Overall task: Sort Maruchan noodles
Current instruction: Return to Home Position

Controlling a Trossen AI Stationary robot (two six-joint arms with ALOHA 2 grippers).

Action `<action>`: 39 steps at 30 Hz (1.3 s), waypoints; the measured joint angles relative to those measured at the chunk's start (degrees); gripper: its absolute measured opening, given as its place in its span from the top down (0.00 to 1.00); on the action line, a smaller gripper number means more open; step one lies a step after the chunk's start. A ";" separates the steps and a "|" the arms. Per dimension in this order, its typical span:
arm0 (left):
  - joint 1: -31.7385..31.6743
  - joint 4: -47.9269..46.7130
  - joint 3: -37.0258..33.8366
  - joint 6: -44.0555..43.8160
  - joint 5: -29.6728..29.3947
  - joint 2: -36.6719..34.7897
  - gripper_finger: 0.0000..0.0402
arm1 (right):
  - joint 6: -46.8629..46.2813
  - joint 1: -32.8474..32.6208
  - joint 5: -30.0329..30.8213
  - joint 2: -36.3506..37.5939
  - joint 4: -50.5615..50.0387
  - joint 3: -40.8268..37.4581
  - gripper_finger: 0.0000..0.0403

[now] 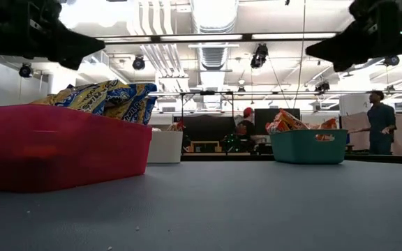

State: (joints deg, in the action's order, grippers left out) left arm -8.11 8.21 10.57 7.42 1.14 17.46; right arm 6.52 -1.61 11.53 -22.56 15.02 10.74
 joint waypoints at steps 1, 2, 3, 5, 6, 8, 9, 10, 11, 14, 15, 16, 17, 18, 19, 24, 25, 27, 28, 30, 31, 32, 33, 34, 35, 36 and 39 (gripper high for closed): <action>-0.39 -0.07 -0.72 -0.29 0.05 -1.24 1.00 | -0.01 0.18 -0.02 1.85 -0.59 -0.54 0.98; -0.68 -0.17 -1.35 -0.61 0.07 -2.32 1.00 | -0.19 0.20 0.00 3.70 -1.64 -0.89 0.98; -0.91 -0.15 -1.91 -0.99 0.10 -3.38 1.00 | -0.41 0.20 -0.02 5.47 -3.08 -1.15 0.98; -1.03 -0.15 -3.22 -1.22 0.29 -5.58 1.00 | -0.47 0.16 -0.04 8.99 -6.30 -1.63 0.98; -1.01 -0.12 -3.89 -1.37 0.33 -6.69 1.00 | -0.48 0.16 -0.04 10.66 -7.79 -1.73 0.98; -1.01 -0.10 -5.34 -2.27 0.37 -8.98 1.00 | -0.46 0.16 -0.02 14.06 -10.85 -1.85 0.98; -1.01 -0.11 -6.02 -2.74 0.38 -10.02 1.00 | -0.44 0.16 0.00 15.54 -12.10 -1.97 0.98; -1.01 -0.10 -6.70 -3.29 0.37 -11.11 1.00 | -0.42 0.16 0.02 17.16 -13.20 -2.18 0.98; -1.01 -0.01 -7.46 -3.81 0.38 -12.17 1.00 | -0.39 0.16 0.02 18.64 -13.86 -2.38 0.98; -1.01 -0.32 -10.05 -5.22 0.50 -15.33 1.00 | -0.46 0.16 -0.47 22.49 -15.28 -3.68 0.98; -1.01 -1.51 -9.97 -5.33 0.62 -16.36 1.00 | -0.39 0.17 -1.26 22.53 -15.81 -4.58 0.98; -1.01 -2.38 -9.97 -5.83 0.79 -17.06 1.00 | -0.35 0.16 -2.06 22.54 -16.59 -5.00 0.98; -1.01 -2.60 -9.99 -6.09 1.11 -17.54 1.00 | -0.42 0.16 -3.10 22.42 -15.60 -5.14 0.98; -1.01 -2.21 -9.99 -6.14 1.48 -17.55 1.00 | -0.39 0.17 -3.90 22.06 -14.70 -5.40 0.98; -1.01 -2.11 -9.99 -6.02 1.72 -17.52 1.00 | -0.38 0.16 -4.49 21.93 -14.70 -6.08 0.98; -0.99 -2.32 -9.99 -5.28 0.23 -16.80 1.00 | 0.61 0.16 -4.54 22.42 -11.63 -10.01 0.98; -1.01 -2.40 -9.99 -5.65 -0.55 -16.80 1.00 | 0.34 0.16 -4.60 22.08 -12.76 -10.03 0.98; -1.01 -2.58 -9.99 -6.29 -1.90 -16.65 1.00 | -0.78 0.16 -4.71 21.61 -12.98 -10.03 0.98; -0.99 -2.90 -9.97 -6.37 -2.74 -16.66 1.00 | -1.43 0.16 -4.70 21.22 -13.06 -10.03 0.98; -1.01 -2.73 -9.88 -6.45 -3.37 -16.44 1.00 | -4.15 0.16 -4.59 20.39 -13.08 -10.03 0.98; -1.00 -2.77 -9.83 -6.47 -3.38 -16.35 1.00 | -4.94 0.16 -4.34 19.94 -13.07 -10.03 0.98; -0.99 -2.83 -9.74 -6.47 -3.38 -16.26 1.00 | -5.34 0.16 -4.23 19.55 -13.07 -10.03 0.98; -1.00 -2.75 -9.65 -6.47 -3.39 -16.21 1.00 | -5.42 0.16 -4.22 19.22 -13.08 -10.03 0.98; -0.99 -2.71 -9.64 -6.47 -3.41 -16.21 1.00 | -5.44 0.16 -4.20 18.90 -13.11 -10.03 0.98; -1.01 -2.73 -9.64 -6.47 -3.43 -16.23 1.00 | -5.44 0.16 -4.20 18.60 -13.10 -10.03 0.98; -0.99 -2.78 -9.64 -6.47 -3.42 -16.23 1.00 | -5.45 0.16 -4.17 18.31 -13.11 -10.03 0.98; -1.00 -2.73 -9.62 -6.47 -3.46 -16.23 1.00 | -5.45 0.16 -4.10 17.82 -13.10 -10.03 0.98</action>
State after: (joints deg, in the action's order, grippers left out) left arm -9.12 5.48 0.95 0.95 -2.32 1.23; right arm 1.07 -1.45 7.43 -4.73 1.92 0.71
